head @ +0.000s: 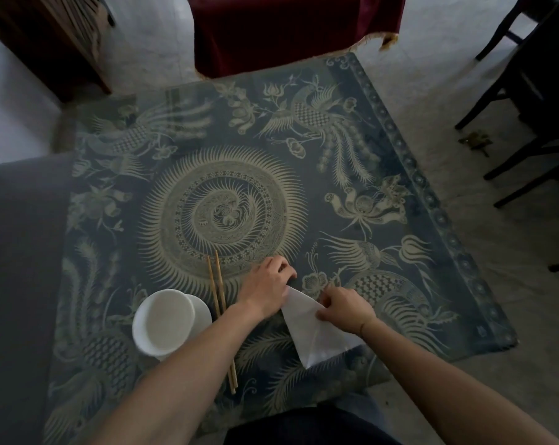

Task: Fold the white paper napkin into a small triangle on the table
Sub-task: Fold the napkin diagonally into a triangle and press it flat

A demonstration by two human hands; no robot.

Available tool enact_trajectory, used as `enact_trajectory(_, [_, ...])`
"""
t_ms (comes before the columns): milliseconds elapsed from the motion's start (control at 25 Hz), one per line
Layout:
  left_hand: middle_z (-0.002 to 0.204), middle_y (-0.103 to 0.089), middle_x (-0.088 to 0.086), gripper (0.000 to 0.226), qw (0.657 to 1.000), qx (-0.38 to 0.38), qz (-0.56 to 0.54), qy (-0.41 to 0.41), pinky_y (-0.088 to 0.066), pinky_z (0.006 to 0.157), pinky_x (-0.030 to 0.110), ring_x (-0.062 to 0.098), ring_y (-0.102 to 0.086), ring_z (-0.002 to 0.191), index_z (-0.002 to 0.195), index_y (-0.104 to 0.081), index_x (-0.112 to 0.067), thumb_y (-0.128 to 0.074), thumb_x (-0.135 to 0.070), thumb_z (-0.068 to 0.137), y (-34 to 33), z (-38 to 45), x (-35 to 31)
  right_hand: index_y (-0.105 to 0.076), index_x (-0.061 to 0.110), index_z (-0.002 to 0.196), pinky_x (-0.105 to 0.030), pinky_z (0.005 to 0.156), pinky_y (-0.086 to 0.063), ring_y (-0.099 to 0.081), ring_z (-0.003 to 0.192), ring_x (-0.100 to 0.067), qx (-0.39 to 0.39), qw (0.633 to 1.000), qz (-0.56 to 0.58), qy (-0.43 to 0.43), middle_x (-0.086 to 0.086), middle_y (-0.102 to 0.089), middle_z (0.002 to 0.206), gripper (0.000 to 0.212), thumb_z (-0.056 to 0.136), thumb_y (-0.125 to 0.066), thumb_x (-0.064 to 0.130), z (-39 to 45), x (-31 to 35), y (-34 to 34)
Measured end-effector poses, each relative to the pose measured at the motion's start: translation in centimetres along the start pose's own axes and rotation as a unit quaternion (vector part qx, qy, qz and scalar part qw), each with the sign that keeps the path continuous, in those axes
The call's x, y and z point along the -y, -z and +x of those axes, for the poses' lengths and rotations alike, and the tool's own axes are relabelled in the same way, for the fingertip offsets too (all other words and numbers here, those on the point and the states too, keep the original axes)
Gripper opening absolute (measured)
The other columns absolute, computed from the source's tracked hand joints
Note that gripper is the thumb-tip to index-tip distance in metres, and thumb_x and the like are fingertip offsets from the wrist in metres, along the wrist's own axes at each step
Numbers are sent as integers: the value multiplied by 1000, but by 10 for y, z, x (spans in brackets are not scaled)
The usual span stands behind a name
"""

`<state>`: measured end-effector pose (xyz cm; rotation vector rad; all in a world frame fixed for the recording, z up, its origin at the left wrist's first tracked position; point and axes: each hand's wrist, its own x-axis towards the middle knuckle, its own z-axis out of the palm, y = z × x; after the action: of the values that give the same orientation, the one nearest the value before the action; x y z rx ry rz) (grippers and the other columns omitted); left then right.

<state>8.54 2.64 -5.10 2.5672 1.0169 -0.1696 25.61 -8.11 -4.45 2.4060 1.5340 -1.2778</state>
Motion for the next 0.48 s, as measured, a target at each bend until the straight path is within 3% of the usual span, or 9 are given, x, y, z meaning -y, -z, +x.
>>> enact_trajectory(240, [130,-47,0,31,994,93,-50,-7,-34,105,43,23,-32,128,107,-65,-24,-66,-32,77,12,12,10,-67,22,87,-33,68,-50,-61,77,-15,-36,996,87,6,1,-68,84,12,80,-67,32,-1,-5,7])
enact_trajectory(360, [110,-57,-2,20,993,90,-73,8,-41,91,36,21,-48,112,95,-66,-24,-68,-33,77,27,23,11,-66,23,85,-34,72,-51,-61,76,-14,-59,989,139,-5,4,-67,82,9,80,-69,31,-5,-11,6])
enact_trajectory(480, [93,-65,-2,14,969,111,-209,75,-50,77,37,21,-62,92,87,-64,-26,-73,-28,77,40,31,13,-65,25,80,-35,73,-52,-61,77,-13,-78,977,198,-27,5,-66,81,9,81,-71,32,-6,-8,2])
